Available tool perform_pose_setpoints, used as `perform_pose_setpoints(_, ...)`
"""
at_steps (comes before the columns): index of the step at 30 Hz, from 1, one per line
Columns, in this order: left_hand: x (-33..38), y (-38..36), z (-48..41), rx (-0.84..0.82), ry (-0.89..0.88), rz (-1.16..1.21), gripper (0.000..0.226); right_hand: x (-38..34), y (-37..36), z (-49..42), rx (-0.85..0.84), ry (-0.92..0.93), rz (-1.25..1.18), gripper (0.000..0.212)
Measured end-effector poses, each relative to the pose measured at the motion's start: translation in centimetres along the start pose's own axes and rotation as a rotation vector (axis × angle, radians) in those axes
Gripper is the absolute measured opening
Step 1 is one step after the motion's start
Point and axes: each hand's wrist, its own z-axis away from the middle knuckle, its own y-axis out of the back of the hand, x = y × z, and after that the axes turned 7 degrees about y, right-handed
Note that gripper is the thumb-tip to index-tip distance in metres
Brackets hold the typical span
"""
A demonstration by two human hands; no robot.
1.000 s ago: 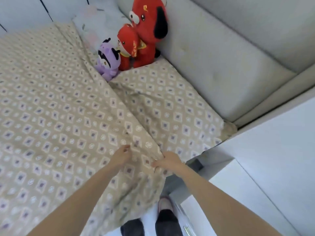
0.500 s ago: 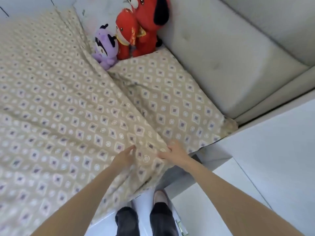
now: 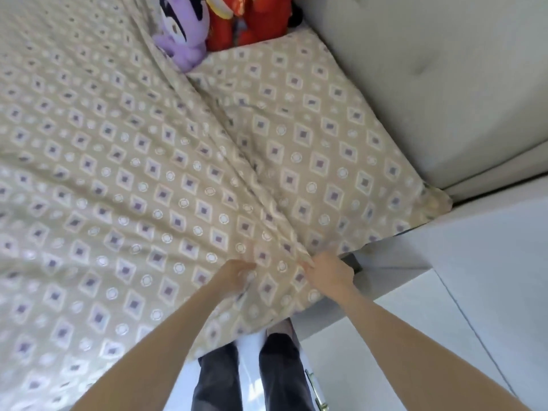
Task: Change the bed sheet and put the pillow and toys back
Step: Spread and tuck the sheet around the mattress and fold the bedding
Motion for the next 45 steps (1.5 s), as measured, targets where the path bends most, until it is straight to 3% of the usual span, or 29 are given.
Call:
perform_pose_setpoints(3, -1.4, -0.9, -0.9, -0.028, 0.020, 0.030, 0.063, 0.7, 0.1, -2.0, -0.164, -0.013, -0.005, 0.025)
perform_pose_setpoints(6, -2.1, -0.8, -1.3, 0.004, 0.035, 0.111, 0.063, 1.1, 0.5, -3.1, -0.210, 0.167, -0.129, 0.018)
perform_pose_setpoints(9, -2.1, -0.5, -1.3, 0.011, 0.081, 0.213, 0.058, 0.1, 1.2, -2.5, -0.136, 0.213, -0.551, 0.017)
perform_pose_setpoints(11, -2.5, -0.3, -1.2, 0.029, 0.105, 0.272, 0.059, -0.4, 1.2, -2.2, -0.236, 0.164, -0.779, 0.036)
perform_pose_setpoints(13, -2.8, 0.0, -1.1, 0.032, 0.104, 0.297, 0.059, -0.4, 0.9, -1.7, -0.348, 0.222, -0.596, 0.031)
perform_pose_setpoints(15, -3.0, 0.1, -0.9, 0.037, 0.123, 0.322, 0.057, 0.0, 0.5, -1.0, -0.474, 0.332, -0.221, 0.025)
perform_pose_setpoints(17, -3.0, -0.1, -0.7, 0.053, 0.132, 0.326, 0.057, 0.7, 0.0, -0.6, -0.535, 0.341, -0.063, 0.039)
perform_pose_setpoints(20, -2.6, -0.1, -0.5, 0.095, 0.100, 0.289, 0.059, 1.4, 0.1, -0.2, -0.416, 0.332, -0.135, 0.031)
perform_pose_setpoints(22, -2.3, -0.2, -0.6, 0.132, 0.072, 0.250, 0.059, 2.3, 0.2, 0.4, -0.205, 0.240, -0.240, 0.031)
perform_pose_setpoints(24, -2.0, -0.4, -0.8, 0.158, 0.004, 0.134, 0.058, 3.4, -0.1, 1.1, -0.041, 0.105, -0.193, 0.031)
perform_pose_setpoints(27, -1.7, -1.2, -0.9, 0.076, -0.123, -0.075, 0.056, 3.9, -1.5, 2.0, -0.029, -0.004, 0.021, 0.031)
perform_pose_setpoints(31, -2.6, -2.8, -1.1, -0.126, -0.108, -0.294, 0.054, 3.4, -3.1, 1.6, -0.090, -0.108, 0.168, 0.010)
perform_pose_setpoints(33, -3.3, -3.5, -0.8, -0.187, -0.075, -0.343, 0.058, 3.7, -3.1, 1.5, -0.131, -0.108, 0.221, 0.023)
perform_pose_setpoints(35, -3.8, -4.0, -0.4, -0.178, -0.043, -0.285, 0.057, 3.9, -3.1, 1.3, -0.053, -0.033, 0.248, 0.035)
perform_pose_setpoints(38, -3.6, -3.6, 0.6, -0.025, -0.046, -0.138, 0.048, 2.3, -2.1, 1.2, 0.060, 0.050, 0.013, 0.036)
perform_pose_setpoints(41, -3.2, -1.6, 1.0, 0.047, -0.050, -0.077, 0.047, -0.7, -0.7, 0.0, 0.007, 0.048, -0.331, 0.041)
perform_pose_setpoints(43, -3.3, 0.8, 1.1, 0.092, -0.053, -0.046, 0.047, -3.4, 0.6, -1.3, -0.015, 0.096, -0.413, 0.048)
perform_pose_setpoints(45, -3.6, 3.1, 0.9, 0.156, -0.057, -0.004, 0.044, -5.8, 1.9, -2.4, 0.070, 0.153, -0.416, 0.045)
